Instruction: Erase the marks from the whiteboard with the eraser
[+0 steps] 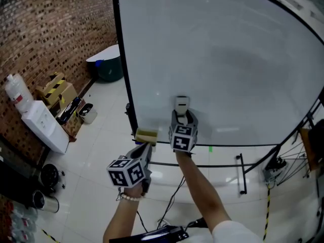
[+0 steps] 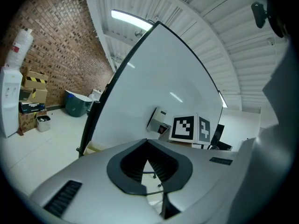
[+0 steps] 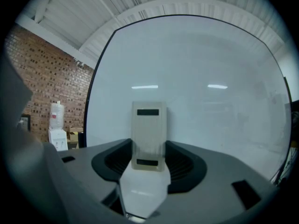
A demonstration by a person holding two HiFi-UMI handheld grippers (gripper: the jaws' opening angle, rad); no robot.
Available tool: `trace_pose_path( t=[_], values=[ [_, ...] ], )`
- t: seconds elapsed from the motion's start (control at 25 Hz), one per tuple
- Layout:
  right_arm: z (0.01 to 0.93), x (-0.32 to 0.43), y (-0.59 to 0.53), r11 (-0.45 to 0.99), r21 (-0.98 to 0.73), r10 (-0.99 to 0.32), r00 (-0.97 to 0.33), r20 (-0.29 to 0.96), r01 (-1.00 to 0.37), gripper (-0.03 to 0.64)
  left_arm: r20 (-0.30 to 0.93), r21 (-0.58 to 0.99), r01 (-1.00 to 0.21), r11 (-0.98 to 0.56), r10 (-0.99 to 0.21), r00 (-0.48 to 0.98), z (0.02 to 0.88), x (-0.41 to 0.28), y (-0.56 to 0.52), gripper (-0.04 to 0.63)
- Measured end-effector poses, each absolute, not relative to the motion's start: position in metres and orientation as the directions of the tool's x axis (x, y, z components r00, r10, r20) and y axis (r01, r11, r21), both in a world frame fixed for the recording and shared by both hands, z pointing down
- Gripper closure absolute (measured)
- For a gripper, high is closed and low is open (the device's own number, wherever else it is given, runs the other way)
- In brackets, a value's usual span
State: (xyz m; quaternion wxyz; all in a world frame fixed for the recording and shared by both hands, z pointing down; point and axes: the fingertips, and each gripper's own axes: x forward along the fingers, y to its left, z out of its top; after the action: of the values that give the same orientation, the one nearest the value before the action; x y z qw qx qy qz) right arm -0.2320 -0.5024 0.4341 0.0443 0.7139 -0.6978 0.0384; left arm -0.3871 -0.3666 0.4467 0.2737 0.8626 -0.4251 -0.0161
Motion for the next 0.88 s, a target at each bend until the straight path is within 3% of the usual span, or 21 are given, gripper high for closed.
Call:
trace_pose_path(
  t=[0.56,0.88],
  values=[
    [0.445,-0.387,-0.54,0.074,0.047,-0.99,-0.068,0.122,-0.996,0.368,0.199,0.552,-0.753,-0.358,-0.821,0.536,0.478,-0.5,-0.374,0.604],
    [0.461,-0.43,-0.551,0.099,0.064,-0.989,-0.09,0.121,-0.993,0.368,0.216,0.571,-0.764,-0.3,-0.843,0.492,0.498,-0.538,-0.371,0.604]
  ],
)
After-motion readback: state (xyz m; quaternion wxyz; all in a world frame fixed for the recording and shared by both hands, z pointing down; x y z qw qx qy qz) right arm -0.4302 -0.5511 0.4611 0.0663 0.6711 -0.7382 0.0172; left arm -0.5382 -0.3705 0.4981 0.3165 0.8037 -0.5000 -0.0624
